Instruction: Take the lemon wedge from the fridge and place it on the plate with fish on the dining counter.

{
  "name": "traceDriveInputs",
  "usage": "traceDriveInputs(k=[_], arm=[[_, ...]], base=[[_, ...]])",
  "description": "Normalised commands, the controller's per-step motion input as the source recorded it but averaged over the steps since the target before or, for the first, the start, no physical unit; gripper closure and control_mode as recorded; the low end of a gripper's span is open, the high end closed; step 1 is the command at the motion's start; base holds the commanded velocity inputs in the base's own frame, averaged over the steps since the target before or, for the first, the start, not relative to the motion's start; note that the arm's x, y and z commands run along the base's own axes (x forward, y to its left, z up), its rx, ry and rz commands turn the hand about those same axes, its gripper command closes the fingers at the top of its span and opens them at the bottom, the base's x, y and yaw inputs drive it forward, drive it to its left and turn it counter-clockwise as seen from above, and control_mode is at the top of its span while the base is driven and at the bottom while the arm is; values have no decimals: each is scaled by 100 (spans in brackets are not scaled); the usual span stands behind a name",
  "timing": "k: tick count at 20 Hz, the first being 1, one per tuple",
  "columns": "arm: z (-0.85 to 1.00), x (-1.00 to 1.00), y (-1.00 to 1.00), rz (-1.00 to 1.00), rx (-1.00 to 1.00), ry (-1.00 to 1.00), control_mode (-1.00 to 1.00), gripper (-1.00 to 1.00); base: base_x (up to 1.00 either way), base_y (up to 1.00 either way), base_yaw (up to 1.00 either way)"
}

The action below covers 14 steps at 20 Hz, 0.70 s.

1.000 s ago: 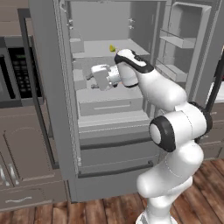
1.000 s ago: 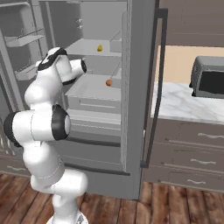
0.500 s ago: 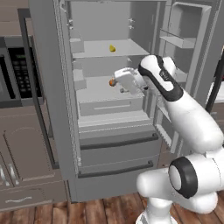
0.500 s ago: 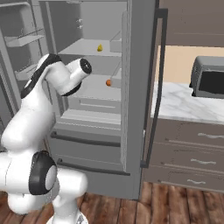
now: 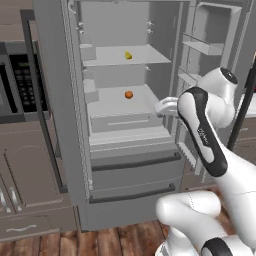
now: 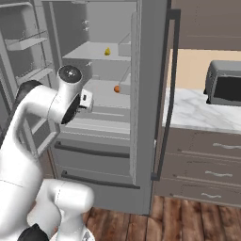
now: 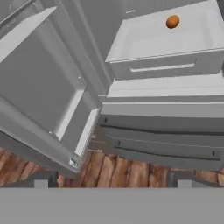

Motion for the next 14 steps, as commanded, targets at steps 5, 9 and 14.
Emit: traceDriveInputs(k=[5,9,14], arm=[[0,-62,-52,-29,-49,14,-100,-100],[14,9,-7,-25,-14,18,-100,-100],[15,16,0,-1,0,9,-100,-100]], base=[[0,0,0],[0,0,0],[0,0,0]])
